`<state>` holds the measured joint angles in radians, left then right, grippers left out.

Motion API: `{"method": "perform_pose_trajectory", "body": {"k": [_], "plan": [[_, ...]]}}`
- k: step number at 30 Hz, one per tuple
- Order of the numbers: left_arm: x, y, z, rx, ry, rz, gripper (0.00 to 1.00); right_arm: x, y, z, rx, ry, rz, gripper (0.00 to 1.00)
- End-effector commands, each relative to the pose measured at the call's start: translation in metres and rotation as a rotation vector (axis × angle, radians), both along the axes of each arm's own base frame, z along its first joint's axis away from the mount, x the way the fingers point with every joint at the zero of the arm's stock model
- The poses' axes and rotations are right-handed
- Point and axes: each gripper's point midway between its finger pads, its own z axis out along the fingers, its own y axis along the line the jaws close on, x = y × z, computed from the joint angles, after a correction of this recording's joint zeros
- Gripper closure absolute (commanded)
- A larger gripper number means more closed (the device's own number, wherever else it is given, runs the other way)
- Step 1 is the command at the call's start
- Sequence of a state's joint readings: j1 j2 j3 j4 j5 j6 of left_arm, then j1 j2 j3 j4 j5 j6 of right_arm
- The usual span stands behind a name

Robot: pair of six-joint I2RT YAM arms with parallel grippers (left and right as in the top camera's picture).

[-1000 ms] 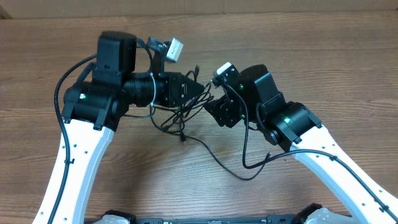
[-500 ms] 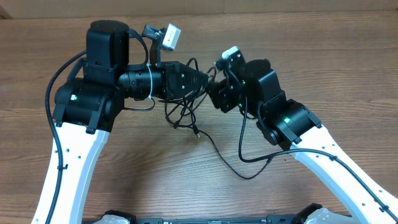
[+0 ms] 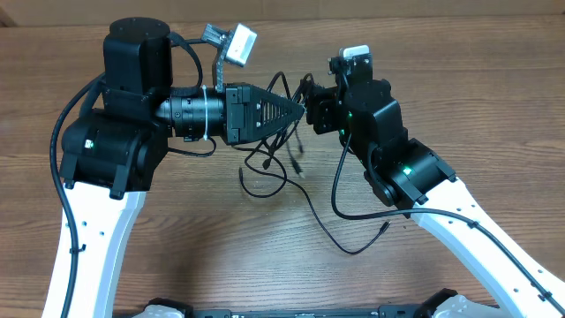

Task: Untangle cables

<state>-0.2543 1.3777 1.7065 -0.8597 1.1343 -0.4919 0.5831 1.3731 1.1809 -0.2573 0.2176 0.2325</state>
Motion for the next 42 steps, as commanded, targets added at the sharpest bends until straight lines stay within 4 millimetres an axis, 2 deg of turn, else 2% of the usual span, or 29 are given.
{"method": "perform_pose_trajectory", "body": {"k": [1,3,6,12,15,18,24,28,35,42], "plan": [[-0.027,0.003,0.029,-0.052,-0.061,-0.052,0.96,0.005,-0.007,0.011,0.05,-0.016,-0.067,0.31],[-0.034,0.003,0.034,-0.068,-0.072,-0.077,0.96,0.007,-0.01,0.011,0.046,-0.02,-0.084,0.28],[-0.046,0.003,0.041,-0.087,-0.073,-0.108,0.96,0.016,-0.028,0.007,0.055,-0.023,-0.219,0.24],[-0.068,0.01,0.059,-0.106,-0.165,-0.106,0.96,0.031,-0.079,-0.002,-0.013,-0.032,-0.432,0.01],[-0.076,0.018,0.072,-0.12,-0.213,-0.082,0.96,0.039,-0.104,0.0,0.007,-0.034,-0.499,0.0],[-0.081,0.028,0.083,-0.133,-0.236,-0.036,0.96,0.047,-0.139,0.0,0.008,-0.037,-0.58,0.0],[-0.079,0.056,0.093,-0.14,-0.256,0.068,0.96,0.05,-0.212,-0.01,-0.019,0.009,-0.734,0.0],[-0.074,0.074,0.096,-0.145,-0.26,0.109,0.96,0.046,-0.252,-0.022,-0.019,0.064,-0.792,0.0],[-0.063,0.095,0.095,-0.15,-0.249,0.163,0.96,0.037,-0.305,-0.031,0.006,0.114,-0.876,0.0],[-0.047,0.118,0.098,-0.151,-0.245,0.236,0.96,0.024,-0.353,-0.032,-0.004,0.121,-0.982,0.0]]}}
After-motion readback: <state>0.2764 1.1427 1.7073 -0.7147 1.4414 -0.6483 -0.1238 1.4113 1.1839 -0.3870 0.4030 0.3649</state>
